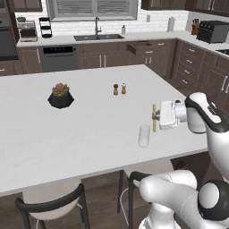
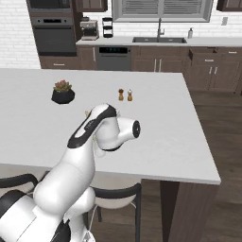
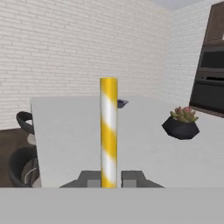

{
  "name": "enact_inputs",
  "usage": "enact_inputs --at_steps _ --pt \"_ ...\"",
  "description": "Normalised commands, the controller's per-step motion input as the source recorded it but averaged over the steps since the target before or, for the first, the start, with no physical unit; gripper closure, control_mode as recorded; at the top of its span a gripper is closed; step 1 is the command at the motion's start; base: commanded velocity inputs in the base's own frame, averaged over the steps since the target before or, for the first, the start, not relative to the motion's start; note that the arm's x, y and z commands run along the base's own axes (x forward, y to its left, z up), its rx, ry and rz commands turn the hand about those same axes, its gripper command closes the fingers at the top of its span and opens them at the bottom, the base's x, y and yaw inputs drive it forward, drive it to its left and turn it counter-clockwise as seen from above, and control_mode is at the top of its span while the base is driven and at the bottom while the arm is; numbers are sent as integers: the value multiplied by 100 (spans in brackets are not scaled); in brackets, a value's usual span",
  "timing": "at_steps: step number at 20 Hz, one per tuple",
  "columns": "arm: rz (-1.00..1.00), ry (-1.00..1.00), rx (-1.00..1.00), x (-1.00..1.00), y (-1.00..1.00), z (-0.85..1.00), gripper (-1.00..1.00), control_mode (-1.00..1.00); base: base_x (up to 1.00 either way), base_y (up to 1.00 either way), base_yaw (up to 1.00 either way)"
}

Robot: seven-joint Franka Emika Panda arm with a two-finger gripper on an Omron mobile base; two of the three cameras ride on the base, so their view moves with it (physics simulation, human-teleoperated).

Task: Take a straw from the drawer in front and place it inside the glass cup on the dining counter.

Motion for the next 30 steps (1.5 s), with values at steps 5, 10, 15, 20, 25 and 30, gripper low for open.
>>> enact_inputs --at_steps 5,10,15,20,25,30 --pt "0 0 0 19 0 0 100 -100 0 0 0" --pt "0 1 0 23 0 -5 100 -100 0 0 0" --pt "0 2 0 22 0 -15 100 -100 0 0 0" --pt "0 0 0 16 0 -14 100 -100 0 0 0" --pt "0 0 0 8 0 -11 100 -100 0 0 0" --pt "0 0 0 9 2 -3 100 -100 0 0 0"
